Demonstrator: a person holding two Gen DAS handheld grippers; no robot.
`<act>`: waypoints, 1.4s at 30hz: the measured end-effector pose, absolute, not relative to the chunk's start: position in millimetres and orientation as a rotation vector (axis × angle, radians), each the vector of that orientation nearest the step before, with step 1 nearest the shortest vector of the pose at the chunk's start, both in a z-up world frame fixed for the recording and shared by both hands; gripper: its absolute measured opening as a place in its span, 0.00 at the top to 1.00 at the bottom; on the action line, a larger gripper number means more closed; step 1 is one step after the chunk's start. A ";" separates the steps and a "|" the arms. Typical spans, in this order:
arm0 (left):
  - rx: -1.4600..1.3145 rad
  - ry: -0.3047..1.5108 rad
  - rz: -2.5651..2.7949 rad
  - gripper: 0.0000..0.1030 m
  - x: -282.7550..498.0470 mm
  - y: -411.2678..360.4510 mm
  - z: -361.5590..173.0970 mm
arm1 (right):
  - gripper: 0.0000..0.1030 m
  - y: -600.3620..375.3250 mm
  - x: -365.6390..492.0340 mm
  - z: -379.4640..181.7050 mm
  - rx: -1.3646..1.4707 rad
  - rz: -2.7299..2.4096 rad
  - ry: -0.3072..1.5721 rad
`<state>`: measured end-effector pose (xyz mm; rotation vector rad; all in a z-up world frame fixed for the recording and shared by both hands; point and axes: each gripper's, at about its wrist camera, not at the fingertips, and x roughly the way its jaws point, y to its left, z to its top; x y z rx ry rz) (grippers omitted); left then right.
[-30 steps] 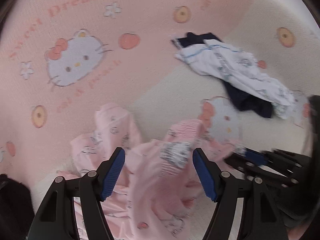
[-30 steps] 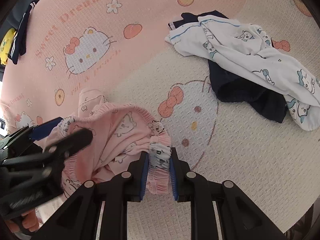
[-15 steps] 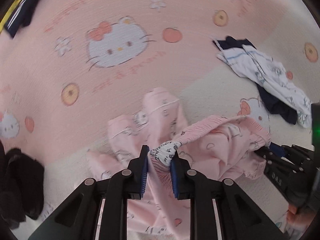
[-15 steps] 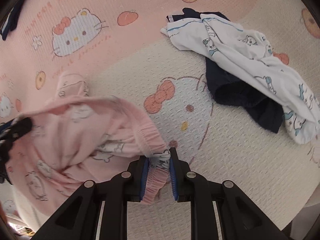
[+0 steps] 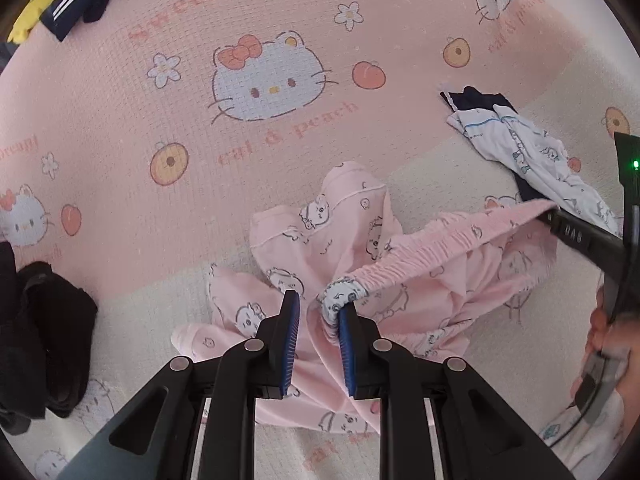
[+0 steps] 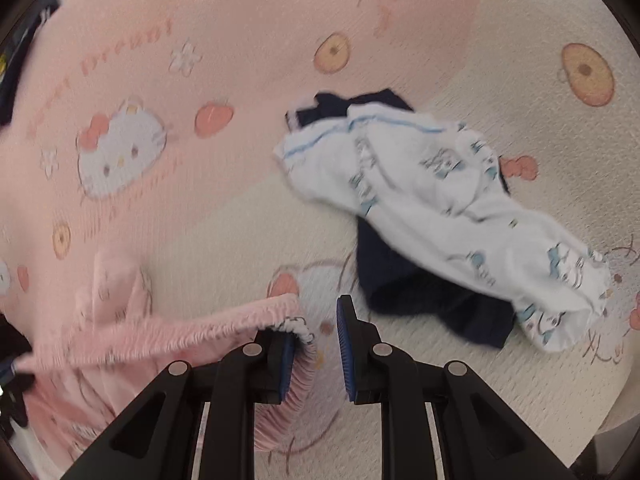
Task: Fold clothes
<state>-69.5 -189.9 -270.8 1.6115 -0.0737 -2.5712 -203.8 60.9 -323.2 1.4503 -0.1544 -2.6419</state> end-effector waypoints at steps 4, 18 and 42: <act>1.601 -0.071 -2.565 0.84 -68.5 -188.2 -270.3 | 0.83 73.4 -210.7 -316.2 1.434 -2.650 -0.178; 1.611 0.017 -2.667 0.84 -65.2 -169.2 -261.4 | 0.36 100.9 -202.4 -324.8 1.617 -2.517 -0.491; 1.637 0.312 -2.647 0.36 -23.7 -221.6 -269.9 | 0.29 0.0 -113.4 -296.4 1.462 -2.234 -0.198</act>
